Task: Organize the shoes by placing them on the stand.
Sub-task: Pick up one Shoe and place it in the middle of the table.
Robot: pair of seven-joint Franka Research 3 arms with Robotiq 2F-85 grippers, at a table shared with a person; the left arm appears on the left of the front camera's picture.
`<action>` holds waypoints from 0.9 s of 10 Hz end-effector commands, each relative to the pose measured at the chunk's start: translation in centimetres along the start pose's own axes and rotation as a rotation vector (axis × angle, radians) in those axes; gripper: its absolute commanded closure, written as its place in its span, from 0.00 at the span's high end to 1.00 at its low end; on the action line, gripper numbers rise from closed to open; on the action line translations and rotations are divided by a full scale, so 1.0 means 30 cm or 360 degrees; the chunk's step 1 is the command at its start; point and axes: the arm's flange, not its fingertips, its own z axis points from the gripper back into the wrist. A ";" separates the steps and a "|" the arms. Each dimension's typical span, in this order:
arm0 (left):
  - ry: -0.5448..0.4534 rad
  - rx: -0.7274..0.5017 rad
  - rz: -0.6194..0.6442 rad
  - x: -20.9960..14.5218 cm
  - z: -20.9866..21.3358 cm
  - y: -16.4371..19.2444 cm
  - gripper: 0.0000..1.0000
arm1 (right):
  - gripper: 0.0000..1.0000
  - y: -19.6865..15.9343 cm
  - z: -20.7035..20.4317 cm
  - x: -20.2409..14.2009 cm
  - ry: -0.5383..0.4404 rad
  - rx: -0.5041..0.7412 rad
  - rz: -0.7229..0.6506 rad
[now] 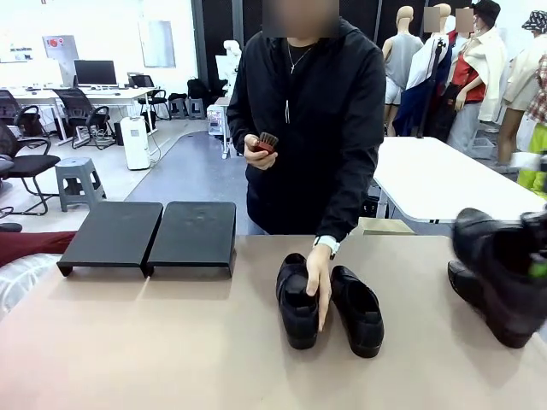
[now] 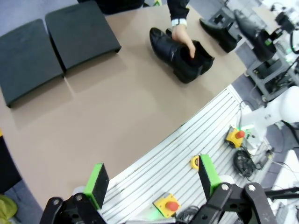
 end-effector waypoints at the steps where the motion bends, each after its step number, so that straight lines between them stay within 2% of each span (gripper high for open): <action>1: -0.0012 -0.0024 -0.0021 -0.003 -0.006 -0.002 1.00 | 0.00 -0.089 -0.004 -0.036 -0.0062 0.0071 -0.0155; 3: -0.0012 -0.0024 -0.0021 -0.003 -0.006 -0.002 1.00 | 0.00 -0.177 -0.028 -0.038 -0.0101 0.0192 -0.0280; 5: -0.0012 -0.0024 -0.0021 -0.003 -0.006 -0.002 1.00 | 0.00 -0.192 -0.042 -0.043 -0.0131 0.0309 -0.0182; 7: -0.0012 -0.0024 -0.0021 -0.003 -0.006 -0.002 1.00 | 0.00 -0.095 -0.034 -0.034 -0.0125 0.0309 -0.0125; 9: -0.0012 -0.0024 -0.0021 -0.003 -0.006 -0.002 1.00 | 0.00 0.146 -0.013 -0.040 -0.0149 0.0342 0.0091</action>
